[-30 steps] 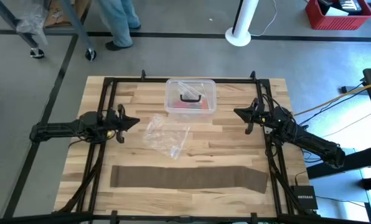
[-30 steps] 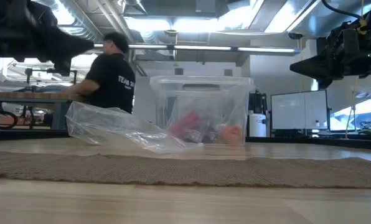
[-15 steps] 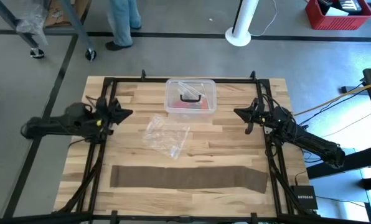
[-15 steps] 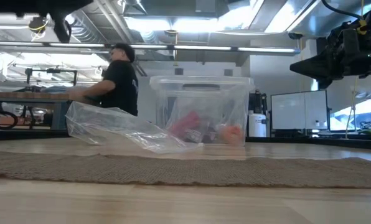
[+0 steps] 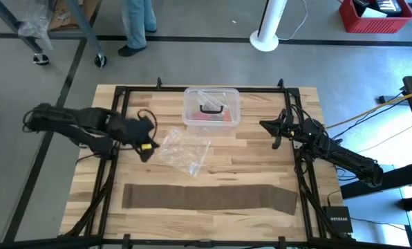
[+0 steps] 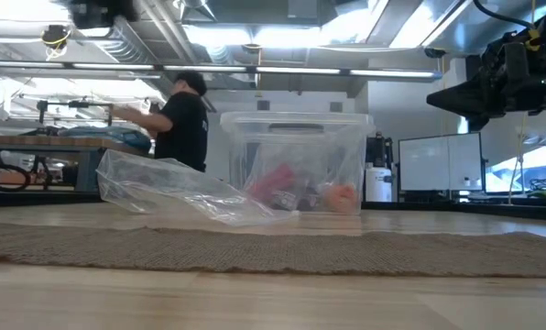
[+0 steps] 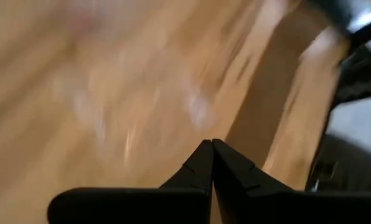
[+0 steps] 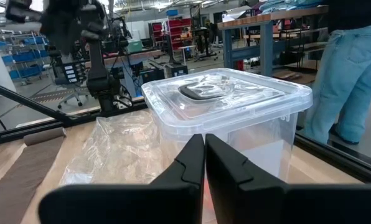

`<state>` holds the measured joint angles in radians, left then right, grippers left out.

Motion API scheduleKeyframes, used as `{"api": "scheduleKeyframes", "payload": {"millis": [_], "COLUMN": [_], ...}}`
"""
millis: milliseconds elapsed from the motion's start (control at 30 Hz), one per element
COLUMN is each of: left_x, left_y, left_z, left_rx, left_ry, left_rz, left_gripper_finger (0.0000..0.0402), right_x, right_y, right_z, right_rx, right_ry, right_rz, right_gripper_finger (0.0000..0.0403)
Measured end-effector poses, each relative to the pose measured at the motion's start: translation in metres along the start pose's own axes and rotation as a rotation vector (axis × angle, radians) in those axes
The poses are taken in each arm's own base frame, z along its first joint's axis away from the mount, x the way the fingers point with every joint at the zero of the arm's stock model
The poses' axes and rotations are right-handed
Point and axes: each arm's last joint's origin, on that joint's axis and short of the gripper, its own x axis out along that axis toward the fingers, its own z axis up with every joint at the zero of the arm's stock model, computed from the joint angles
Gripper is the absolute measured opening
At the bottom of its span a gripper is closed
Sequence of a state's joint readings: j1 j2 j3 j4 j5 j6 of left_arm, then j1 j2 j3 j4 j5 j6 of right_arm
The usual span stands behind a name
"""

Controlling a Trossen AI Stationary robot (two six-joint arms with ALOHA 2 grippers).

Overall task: Roll bandage
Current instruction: Roll the brown bandage

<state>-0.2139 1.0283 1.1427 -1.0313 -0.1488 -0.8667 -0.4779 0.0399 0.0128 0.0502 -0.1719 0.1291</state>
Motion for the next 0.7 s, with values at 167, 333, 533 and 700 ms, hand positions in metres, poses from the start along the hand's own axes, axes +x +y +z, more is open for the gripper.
{"api": "scheduleKeyframes", "payload": {"millis": [167,333,533,700], "left_x": [0.017,0.035,0.05,0.058], "left_y": [-0.009,-0.014,-0.016,-0.021], "left_z": [-0.03,-0.055,-0.079,-0.1], "left_rx": [-0.239,-0.378,-0.555,-0.66], "left_ry": [0.278,0.355,0.428,0.44], "left_rz": [0.184,0.289,0.356,0.354], "left_gripper_finger": [0.0,0.0,0.0017,0.0079], "right_x": [0.0,0.0,0.0,0.0], "right_y": [0.0,0.0,0.0,0.0], "right_z": [0.0,0.0,0.0,0.0], "right_rx": [0.0,0.0,0.0,0.0], "right_ry": [0.0,0.0,0.0,0.0], "right_rz": [0.0,0.0,0.0,0.0], "right_gripper_finger": [0.0018,0.0018,0.0018,0.0018]}}
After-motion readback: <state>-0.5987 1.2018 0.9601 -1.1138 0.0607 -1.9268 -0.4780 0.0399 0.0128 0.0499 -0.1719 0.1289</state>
